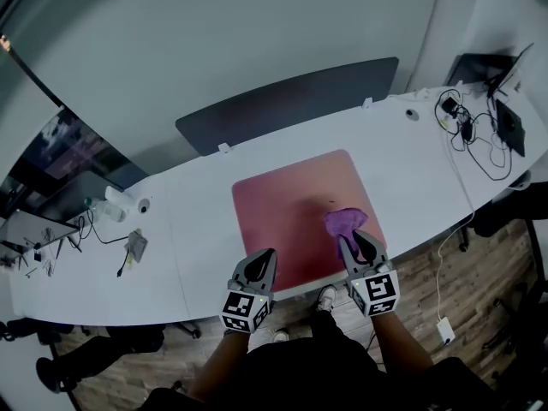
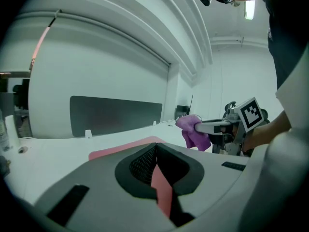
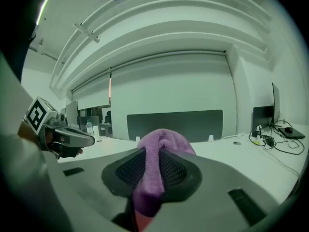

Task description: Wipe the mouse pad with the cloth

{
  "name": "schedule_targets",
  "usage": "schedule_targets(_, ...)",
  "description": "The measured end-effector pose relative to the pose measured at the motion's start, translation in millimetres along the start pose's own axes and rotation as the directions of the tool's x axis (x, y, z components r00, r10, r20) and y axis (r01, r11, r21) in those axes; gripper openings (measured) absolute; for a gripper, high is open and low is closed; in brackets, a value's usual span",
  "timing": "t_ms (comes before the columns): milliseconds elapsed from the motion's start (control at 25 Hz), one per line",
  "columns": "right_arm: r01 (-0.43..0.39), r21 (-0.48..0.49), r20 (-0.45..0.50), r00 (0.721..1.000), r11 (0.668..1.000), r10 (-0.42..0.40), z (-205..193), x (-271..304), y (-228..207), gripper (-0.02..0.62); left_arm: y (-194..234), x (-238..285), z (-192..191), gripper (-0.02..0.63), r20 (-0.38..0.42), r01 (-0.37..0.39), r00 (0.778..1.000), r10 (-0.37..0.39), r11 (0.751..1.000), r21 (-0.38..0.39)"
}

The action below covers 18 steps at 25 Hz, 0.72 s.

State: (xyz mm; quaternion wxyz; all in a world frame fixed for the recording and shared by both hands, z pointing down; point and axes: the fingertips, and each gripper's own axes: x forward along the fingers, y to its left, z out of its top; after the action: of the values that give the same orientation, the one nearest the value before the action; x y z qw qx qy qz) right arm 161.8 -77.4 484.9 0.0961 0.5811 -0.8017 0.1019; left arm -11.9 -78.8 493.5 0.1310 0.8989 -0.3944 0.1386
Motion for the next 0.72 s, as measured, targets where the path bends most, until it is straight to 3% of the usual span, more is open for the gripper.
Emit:
schedule_targets(360, -0.077, 0.048, -0.043, 0.996, 0.996, 0.079, -15.0, 39.6, -27.8, 0.089, 24.3, 20.3, -4.0, 0.021, -0.044, -0.142, 0.989, 0.141, 0.990, -0.022)
schedule_targets(520, -0.109, 0.024, -0.056, 0.992, 0.994, 0.110, -14.2, 55.8, -26.5, 0.089, 37.6, 21.2, -6.6, 0.021, -0.058, -0.172, 0.984, 0.170, 0.984, -0.035)
schedule_targets(720, -0.143, -0.043, -0.071, 0.988, 0.989, 0.140, -12.2, 75.0, -5.9, 0.089, 61.0, 17.4, -3.8, 0.021, -0.019, -0.203, 0.979, 0.203, 0.977, -0.058)
